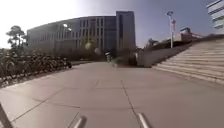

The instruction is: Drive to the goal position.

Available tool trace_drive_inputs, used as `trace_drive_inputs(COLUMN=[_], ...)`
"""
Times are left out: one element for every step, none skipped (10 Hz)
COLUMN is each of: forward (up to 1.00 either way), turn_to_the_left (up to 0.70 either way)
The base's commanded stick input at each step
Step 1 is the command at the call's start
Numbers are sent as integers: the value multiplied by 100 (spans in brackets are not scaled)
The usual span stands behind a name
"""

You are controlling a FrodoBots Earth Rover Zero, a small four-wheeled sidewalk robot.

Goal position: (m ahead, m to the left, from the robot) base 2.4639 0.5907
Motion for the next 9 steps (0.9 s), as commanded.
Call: trace_drive_inputs(forward=[100,100,100,100,100,100,100,100,100], turn_to_the_left=[0,0,0,0,0,0,0,0,0])
